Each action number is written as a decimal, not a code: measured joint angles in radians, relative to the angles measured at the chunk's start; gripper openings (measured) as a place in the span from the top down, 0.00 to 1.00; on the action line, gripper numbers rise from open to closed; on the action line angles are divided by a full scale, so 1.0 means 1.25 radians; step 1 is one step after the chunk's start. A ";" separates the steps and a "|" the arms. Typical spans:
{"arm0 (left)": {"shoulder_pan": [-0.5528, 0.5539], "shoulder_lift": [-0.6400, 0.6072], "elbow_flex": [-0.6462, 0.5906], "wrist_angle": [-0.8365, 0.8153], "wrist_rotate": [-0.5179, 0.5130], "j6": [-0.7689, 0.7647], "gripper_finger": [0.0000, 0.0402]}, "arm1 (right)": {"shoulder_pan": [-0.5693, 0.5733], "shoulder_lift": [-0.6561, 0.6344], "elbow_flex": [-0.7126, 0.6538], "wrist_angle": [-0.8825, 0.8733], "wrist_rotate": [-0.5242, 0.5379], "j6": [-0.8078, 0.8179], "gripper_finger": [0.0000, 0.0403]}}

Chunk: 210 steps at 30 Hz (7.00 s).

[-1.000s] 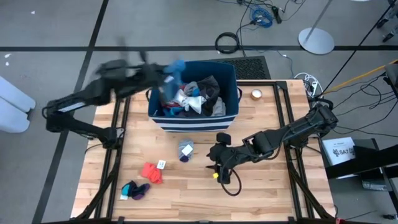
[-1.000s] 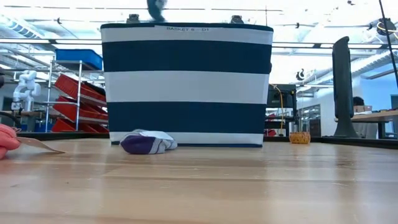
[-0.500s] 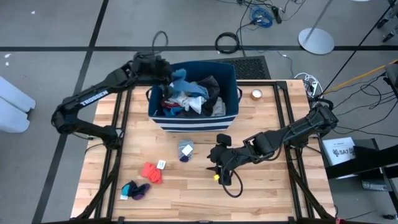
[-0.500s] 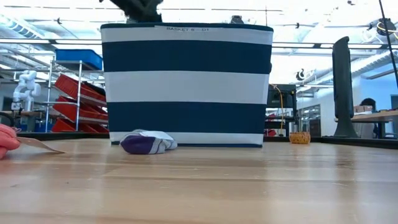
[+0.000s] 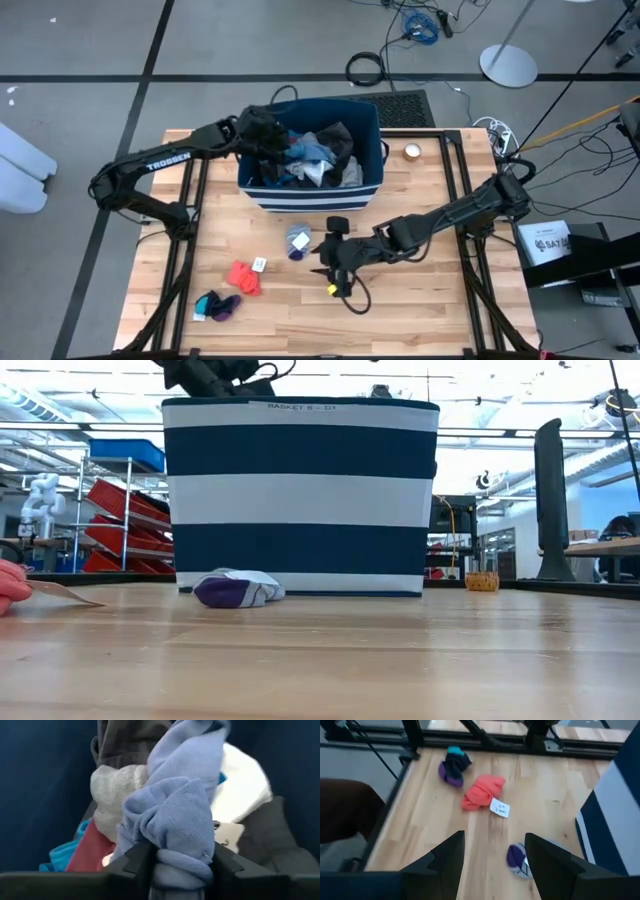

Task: Sort clothes
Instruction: Put the blue sock into the blue bin, then put the light gray sock into the blue bin

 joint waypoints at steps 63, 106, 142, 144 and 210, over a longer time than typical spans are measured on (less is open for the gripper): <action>-0.344 -0.543 -0.303 0.133 0.135 -0.280 0.39 | -0.187 0.393 0.002 0.149 -0.099 -0.044 0.97; -0.611 -0.232 -0.302 0.384 -0.048 -0.167 0.39 | 0.003 -0.008 -0.001 0.153 0.043 -0.122 1.00; -0.624 -0.145 -0.302 0.495 -0.128 -0.131 0.39 | -0.005 -0.008 -0.001 0.159 0.082 -0.095 1.00; -0.624 -0.145 -0.302 0.495 -0.106 -0.132 0.39 | -0.005 -0.008 -0.001 0.159 0.082 -0.095 1.00; 0.061 0.062 0.078 0.195 -0.108 0.036 0.94 | 0.076 -0.163 0.000 -0.333 0.254 0.133 0.46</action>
